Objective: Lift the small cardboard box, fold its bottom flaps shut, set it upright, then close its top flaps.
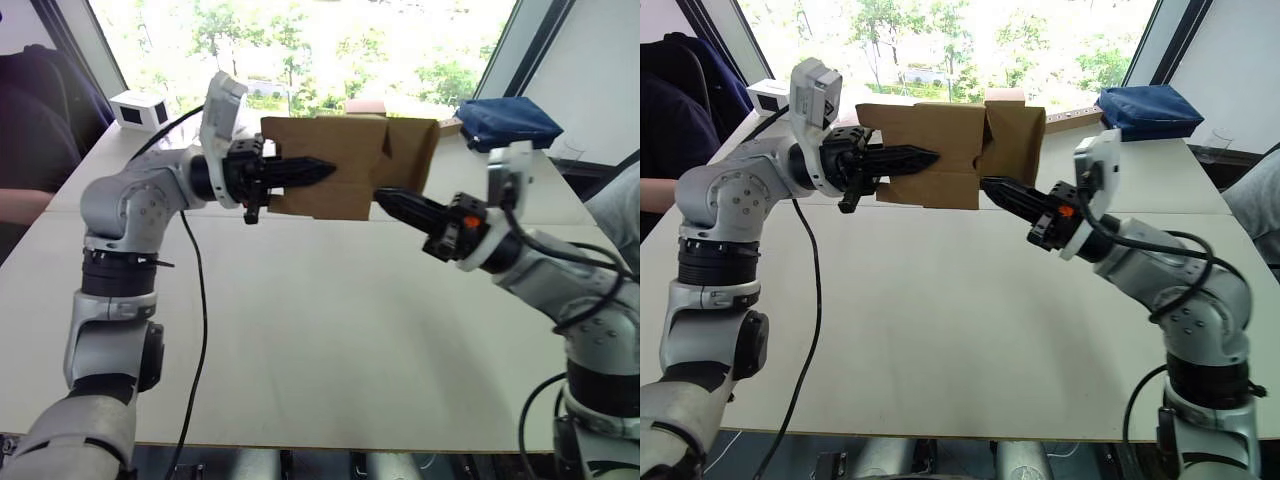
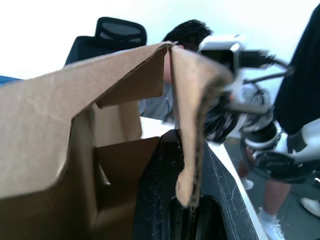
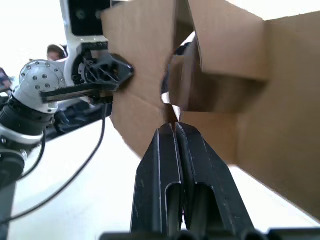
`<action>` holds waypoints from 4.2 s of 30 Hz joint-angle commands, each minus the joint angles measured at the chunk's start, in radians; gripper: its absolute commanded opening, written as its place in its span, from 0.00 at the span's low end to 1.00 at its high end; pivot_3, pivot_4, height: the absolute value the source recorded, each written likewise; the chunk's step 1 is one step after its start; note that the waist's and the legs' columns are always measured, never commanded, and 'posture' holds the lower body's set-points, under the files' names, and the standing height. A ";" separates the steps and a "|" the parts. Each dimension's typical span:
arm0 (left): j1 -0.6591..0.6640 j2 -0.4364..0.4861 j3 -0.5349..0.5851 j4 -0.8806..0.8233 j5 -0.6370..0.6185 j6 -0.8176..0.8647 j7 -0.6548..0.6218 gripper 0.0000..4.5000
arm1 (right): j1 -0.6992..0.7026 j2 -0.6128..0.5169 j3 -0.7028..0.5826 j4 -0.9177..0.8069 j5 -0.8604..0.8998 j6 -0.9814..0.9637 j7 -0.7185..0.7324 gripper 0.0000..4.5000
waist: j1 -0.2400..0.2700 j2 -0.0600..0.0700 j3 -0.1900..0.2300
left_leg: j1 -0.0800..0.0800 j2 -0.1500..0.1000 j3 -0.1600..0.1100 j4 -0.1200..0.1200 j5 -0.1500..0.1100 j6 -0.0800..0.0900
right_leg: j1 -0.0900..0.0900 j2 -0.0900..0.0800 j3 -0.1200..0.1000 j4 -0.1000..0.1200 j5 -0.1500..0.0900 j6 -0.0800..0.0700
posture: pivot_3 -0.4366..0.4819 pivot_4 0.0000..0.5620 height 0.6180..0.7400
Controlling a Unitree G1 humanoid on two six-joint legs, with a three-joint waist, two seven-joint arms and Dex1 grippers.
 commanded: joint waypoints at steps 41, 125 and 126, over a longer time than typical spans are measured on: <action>-0.033 0.013 0.016 -0.036 -0.042 0.013 -0.027 0.00 | -0.038 0.054 -0.039 0.255 -0.275 -0.163 -0.026 0.01 | -0.003 0.000 0.000 | 0.000 0.000 0.000 0.000 0.000 0.000 | 0.000 0.001 0.000 0.000 0.000 0.000 | 0.48 0.27 1.00; -0.056 -0.056 0.046 0.026 -0.050 0.000 0.066 0.00 | -0.012 0.669 0.138 0.113 0.153 -0.299 -0.282 0.54 | -0.005 0.001 0.000 | 0.000 0.000 0.000 0.000 0.000 -0.001 | 0.000 0.000 0.000 0.001 0.000 0.000 | 0.48 0.27 1.00; -0.058 -0.059 0.046 0.030 -0.049 -0.003 0.069 0.00 | -0.018 0.676 0.137 0.116 0.146 -0.309 -0.283 0.54 | -0.005 0.001 0.000 | 0.000 0.000 0.000 0.000 0.000 -0.001 | 0.000 0.000 0.000 0.001 0.000 0.000 | 0.48 0.27 1.00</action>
